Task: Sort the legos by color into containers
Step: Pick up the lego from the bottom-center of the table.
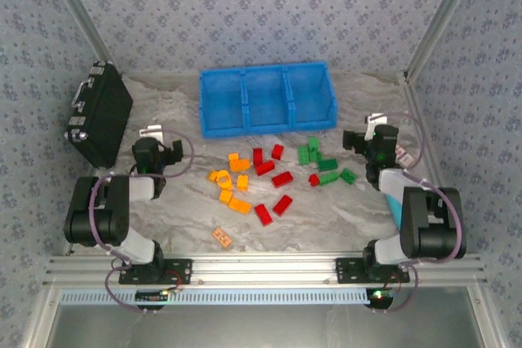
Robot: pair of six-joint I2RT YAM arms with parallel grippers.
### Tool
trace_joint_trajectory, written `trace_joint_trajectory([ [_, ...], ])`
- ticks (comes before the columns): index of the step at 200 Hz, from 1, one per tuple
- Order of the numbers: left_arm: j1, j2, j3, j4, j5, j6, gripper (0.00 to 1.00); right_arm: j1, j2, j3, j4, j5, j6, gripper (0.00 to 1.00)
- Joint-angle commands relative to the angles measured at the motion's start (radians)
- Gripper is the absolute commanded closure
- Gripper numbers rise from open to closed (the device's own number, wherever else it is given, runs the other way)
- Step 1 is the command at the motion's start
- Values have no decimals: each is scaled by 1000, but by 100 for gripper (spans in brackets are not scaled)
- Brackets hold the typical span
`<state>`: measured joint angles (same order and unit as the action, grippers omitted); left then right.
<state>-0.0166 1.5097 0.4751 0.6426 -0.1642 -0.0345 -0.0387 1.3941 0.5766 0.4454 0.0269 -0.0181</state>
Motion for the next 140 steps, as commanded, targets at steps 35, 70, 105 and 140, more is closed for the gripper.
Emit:
trace_joint_trajectory([
  [35,-88,-322,181,-377,-67,113,0,31,-168,182,-586,-146,97,0],
  [70,-89,-496,316,-695,-46,52,0,172,-283,177,-758,-125,251,0],
  [105,-90,-597,388,-841,115,100,0,370,-382,130,-934,-8,603,2],
  [140,-90,-633,460,-948,102,94,0,605,-435,129,-1124,101,1035,6],
])
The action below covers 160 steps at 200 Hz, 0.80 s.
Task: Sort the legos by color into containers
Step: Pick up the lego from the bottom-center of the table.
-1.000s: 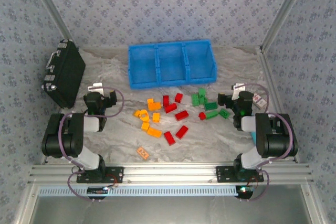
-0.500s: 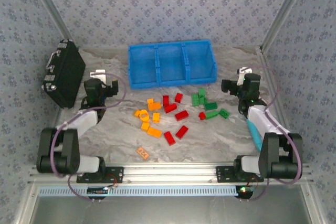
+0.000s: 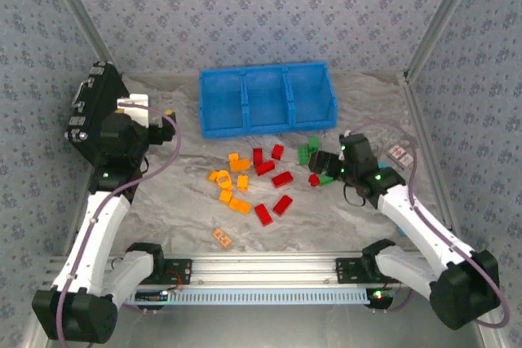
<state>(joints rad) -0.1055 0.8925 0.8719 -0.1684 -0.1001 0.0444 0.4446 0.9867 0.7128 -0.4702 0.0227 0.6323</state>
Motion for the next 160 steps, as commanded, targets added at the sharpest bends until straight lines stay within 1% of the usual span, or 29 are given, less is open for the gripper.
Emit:
trace_joint_trajectory([
  [1,-1,-16,65,-139,40,15,0,128,-27,-6,-211,107,393,6],
  [20,-1,-15,95,-174,79,24,0,228,-1,26,-245,137,523,9],
  [46,-1,-10,123,-232,138,63,0,324,90,76,-246,151,627,10],
  [60,-4,-18,125,-264,148,98,0,366,157,99,-240,152,665,11],
  [70,-26,-31,115,-277,122,141,0,391,208,116,-235,157,684,11],
  [80,-47,-49,101,-284,104,184,0,408,256,135,-226,158,699,11],
  [106,-80,-85,71,-293,85,240,0,429,371,190,-203,141,709,12],
  [143,-124,-139,14,-283,61,314,0,449,512,285,-239,95,680,14],
  [160,-134,-164,-21,-266,54,337,0,455,564,320,-257,80,672,17],
])
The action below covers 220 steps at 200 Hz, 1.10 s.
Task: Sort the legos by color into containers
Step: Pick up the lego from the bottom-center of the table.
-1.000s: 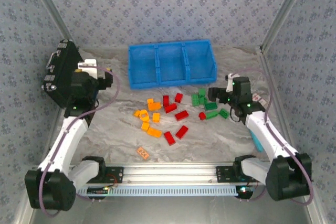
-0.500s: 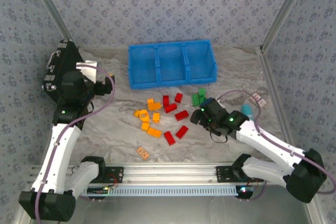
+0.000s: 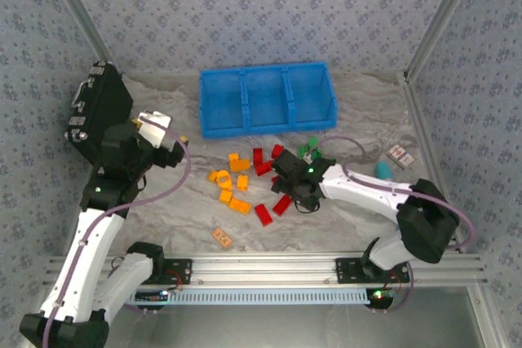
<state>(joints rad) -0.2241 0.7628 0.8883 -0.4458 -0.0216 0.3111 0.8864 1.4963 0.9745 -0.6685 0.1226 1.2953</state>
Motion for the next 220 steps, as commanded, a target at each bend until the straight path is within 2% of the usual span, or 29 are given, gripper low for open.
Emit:
trace_joint_trajectory([
  [1,-16,-36,-39,12,-25,71,0,14,58,60,-59,-21,9,17],
  [36,-38,-81,-95,49,-52,120,0,17,112,82,-78,-46,15,16],
  [92,-47,-138,-152,84,-76,124,0,16,160,75,-68,-63,16,24],
  [147,-47,-190,-183,94,-84,136,0,17,212,71,-28,-60,-16,40],
  [173,-47,-198,-183,81,-85,144,0,26,229,73,-17,-61,-19,54],
  [220,-50,-182,-178,86,-74,142,0,23,220,69,-6,-46,-49,65],
])
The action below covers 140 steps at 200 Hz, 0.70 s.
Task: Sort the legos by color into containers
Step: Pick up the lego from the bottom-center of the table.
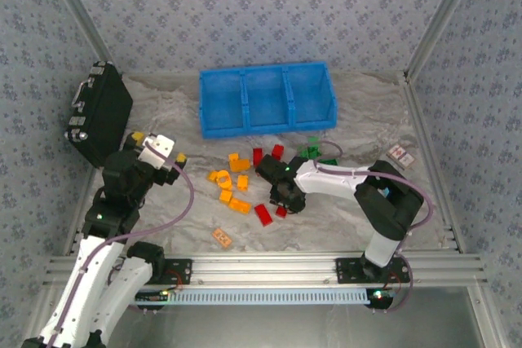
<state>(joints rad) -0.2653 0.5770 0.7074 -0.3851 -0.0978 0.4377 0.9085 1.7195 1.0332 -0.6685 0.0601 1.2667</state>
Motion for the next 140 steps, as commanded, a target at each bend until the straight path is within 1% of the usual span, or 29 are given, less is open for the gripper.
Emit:
trace_joint_trajectory([
  [1,-8,4,4,25,3,15,0,0,-4,10,-6,17,-24,66],
  [15,-8,13,8,28,7,1,0,-5,-16,16,-9,17,-58,68],
  [27,4,26,39,23,9,-70,0,-13,-26,41,-23,11,-102,68],
  [51,12,57,84,38,140,-188,0,-47,-24,150,-122,20,-226,68],
  [53,12,59,84,42,146,-196,0,-52,-21,193,-135,21,-243,68],
  [56,13,63,84,46,150,-207,0,-55,-21,208,-143,22,-255,68],
  [70,14,81,83,50,144,-240,0,-88,-13,300,-185,37,-335,68],
  [101,15,99,86,31,136,-247,0,-189,32,504,-221,65,-520,68],
  [117,19,107,80,35,137,-272,0,-251,91,610,-204,64,-629,68],
  [124,23,114,79,35,139,-289,0,-273,123,662,-199,64,-712,68],
  [140,28,120,58,54,141,-336,0,-319,206,780,-190,64,-832,67],
])
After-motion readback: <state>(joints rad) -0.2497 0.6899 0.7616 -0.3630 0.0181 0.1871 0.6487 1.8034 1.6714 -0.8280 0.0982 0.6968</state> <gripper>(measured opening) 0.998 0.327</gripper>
